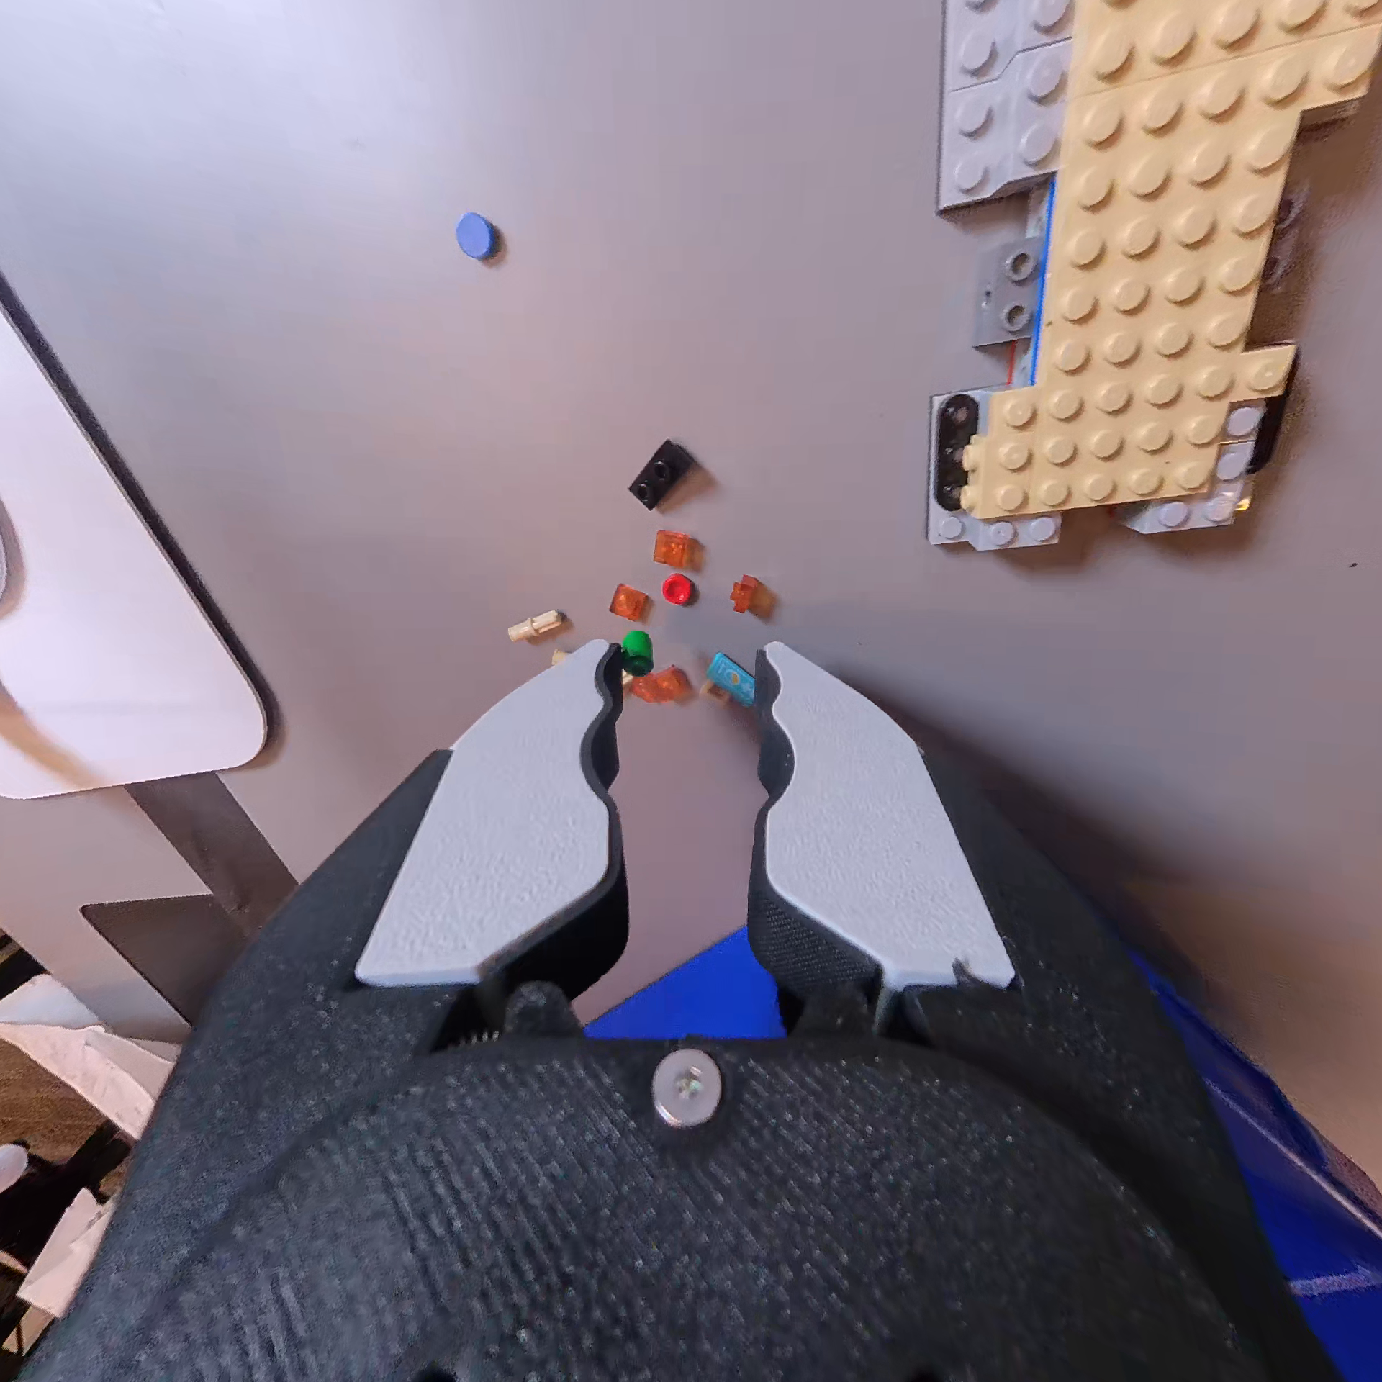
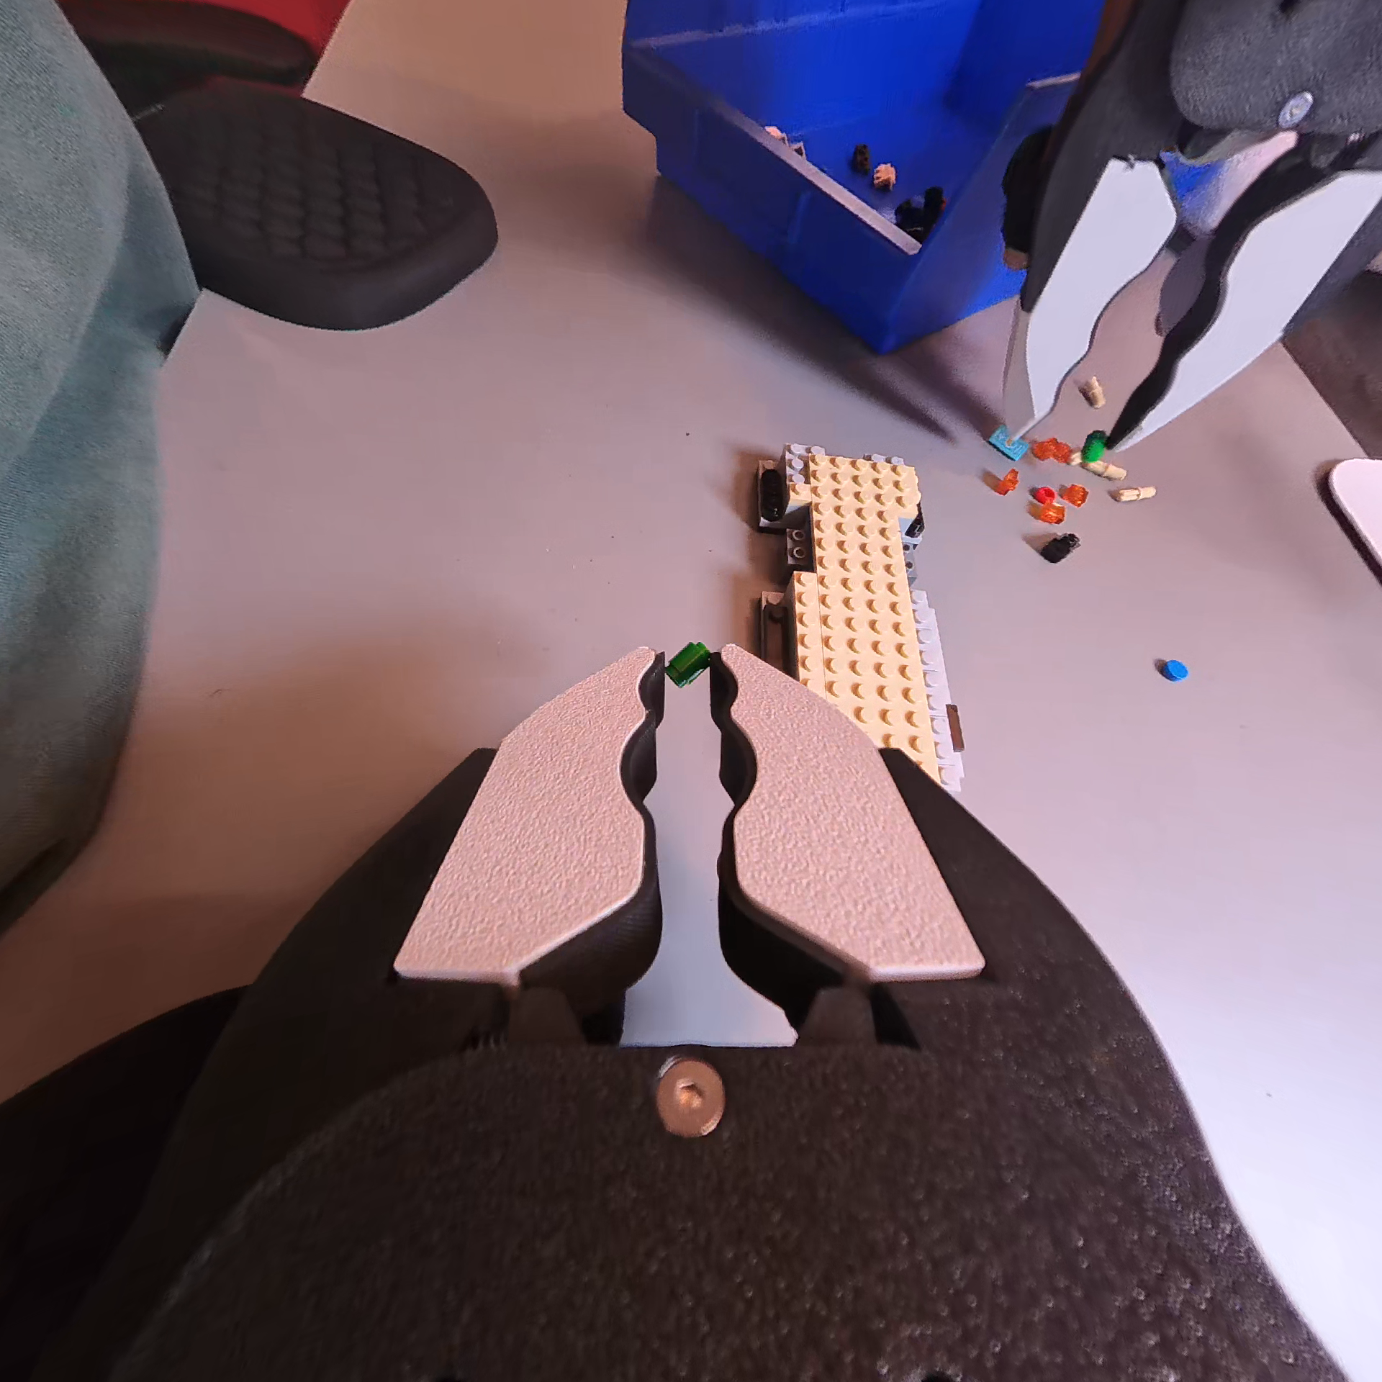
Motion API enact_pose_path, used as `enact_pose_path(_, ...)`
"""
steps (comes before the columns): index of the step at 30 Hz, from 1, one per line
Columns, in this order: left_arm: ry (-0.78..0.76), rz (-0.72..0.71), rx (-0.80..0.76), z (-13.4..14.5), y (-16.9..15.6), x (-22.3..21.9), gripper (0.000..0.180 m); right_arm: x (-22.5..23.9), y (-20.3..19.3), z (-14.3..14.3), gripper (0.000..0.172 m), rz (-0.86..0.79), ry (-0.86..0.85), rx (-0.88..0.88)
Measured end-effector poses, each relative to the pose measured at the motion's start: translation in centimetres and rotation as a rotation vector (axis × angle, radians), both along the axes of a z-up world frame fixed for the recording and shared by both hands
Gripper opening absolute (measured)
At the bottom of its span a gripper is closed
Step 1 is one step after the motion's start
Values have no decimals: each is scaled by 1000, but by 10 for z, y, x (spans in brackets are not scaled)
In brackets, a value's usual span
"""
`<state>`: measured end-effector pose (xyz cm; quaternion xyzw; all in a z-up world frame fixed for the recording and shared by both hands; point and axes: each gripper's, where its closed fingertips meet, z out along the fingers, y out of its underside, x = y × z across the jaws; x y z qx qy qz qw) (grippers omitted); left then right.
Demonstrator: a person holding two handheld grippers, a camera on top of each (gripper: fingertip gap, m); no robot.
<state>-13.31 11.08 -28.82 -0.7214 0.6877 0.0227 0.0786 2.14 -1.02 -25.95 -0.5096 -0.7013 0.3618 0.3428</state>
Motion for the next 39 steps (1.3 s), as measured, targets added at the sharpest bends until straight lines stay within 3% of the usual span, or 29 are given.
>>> enact_pose_path(5, -15, -1, -2, 3, -8, 2, 41, -1, 1, -1, 11, -7, -1, -22)
enact_pose_path(16, 90, 34, -103, -18, -10, -4, 54, -1, -1, -2, 11, -8, -6, -29)
enact_pose_path(22, 61, 29, -2, -9, -1, -4, 62, -1, 2, -1, 11, -24, 5, -30)
enact_pose_path(25, -121, -2, 156, 26, 6, 25, 53, -3, 9, 11, 11, -66, 75, -19)
enact_pose_path(28, -427, -30, 148, 64, -26, 75, 34, -3, 20, 32, 11, -113, 205, 39)
enact_pose_path(33, -925, 131, -51, 98, -74, 137, 23, 1, 21, 64, 11, -143, 405, 295)
enact_pose_path(39, -1168, 218, -334, 106, -106, 166, 20, 2, 14, 80, 11, -157, 476, 475)
